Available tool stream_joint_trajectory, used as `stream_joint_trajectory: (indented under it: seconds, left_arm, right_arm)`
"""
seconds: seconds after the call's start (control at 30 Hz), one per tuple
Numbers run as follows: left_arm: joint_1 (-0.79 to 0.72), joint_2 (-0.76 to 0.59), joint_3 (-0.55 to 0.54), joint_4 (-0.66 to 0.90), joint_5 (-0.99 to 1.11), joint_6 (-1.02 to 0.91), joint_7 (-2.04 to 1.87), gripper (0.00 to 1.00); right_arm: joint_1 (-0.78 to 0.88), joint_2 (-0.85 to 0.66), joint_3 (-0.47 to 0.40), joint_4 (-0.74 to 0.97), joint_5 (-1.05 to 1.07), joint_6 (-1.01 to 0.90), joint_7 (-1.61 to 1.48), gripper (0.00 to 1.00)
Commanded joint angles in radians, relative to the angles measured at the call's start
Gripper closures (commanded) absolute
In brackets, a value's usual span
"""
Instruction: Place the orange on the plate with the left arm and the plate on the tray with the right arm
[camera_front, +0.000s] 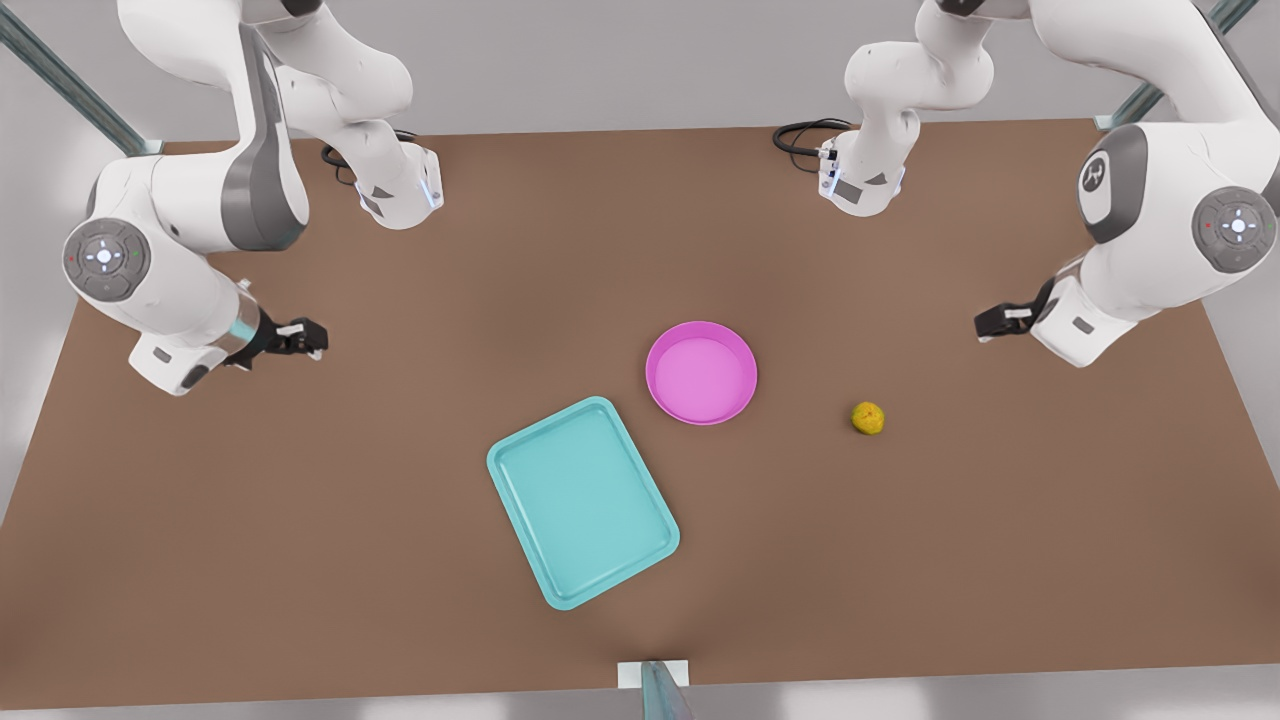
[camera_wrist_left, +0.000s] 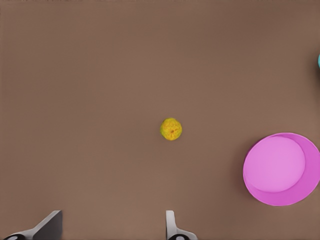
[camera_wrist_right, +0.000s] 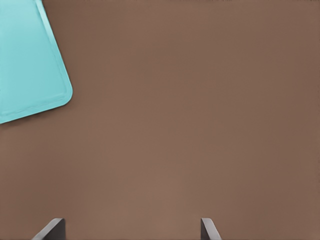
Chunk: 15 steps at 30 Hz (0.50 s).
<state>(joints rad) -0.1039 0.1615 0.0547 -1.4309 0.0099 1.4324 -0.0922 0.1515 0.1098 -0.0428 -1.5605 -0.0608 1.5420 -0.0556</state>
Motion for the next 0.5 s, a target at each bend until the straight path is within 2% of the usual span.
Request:
stream_joint_trajectory:
  seconds: [0.0,0.07,0.13,0.17,0.27,0.37,0.47]
  left_arm:
    - [0.000,0.001,0.001,0.000,-0.001,0.039,-0.055,0.00]
    - [0.000,0.044,-0.001,-0.017,-0.008,0.052,-0.057,0.00]
    - [-0.020,0.134,-0.004,-0.181,-0.031,0.190,-0.055,0.00]
    - [-0.057,0.167,-0.006,-0.334,-0.033,0.395,-0.057,0.00]
    - [-0.062,0.257,-0.006,-0.517,-0.033,0.741,-0.055,0.00]
    - [-0.063,0.283,-0.006,-0.568,-0.033,0.836,-0.054,0.00]
    - [-0.065,0.282,-0.027,-0.576,-0.033,0.827,-0.052,0.00]
  right_arm:
    - [0.008,-0.001,0.000,0.000,-0.001,0.058,-0.029,0.00]
    - [0.008,0.001,0.000,0.000,-0.001,0.059,-0.030,0.00]
    - [0.010,0.002,0.000,0.000,-0.001,0.059,-0.029,0.00]
    - [0.008,0.002,0.000,0.000,-0.001,0.058,-0.029,0.00]
    - [0.005,0.004,0.000,-0.001,-0.002,0.056,-0.029,0.00]
    - [0.007,0.005,0.000,-0.001,-0.002,0.056,-0.029,0.00]
    - [0.007,0.005,0.000,0.000,-0.001,0.058,-0.029,0.00]
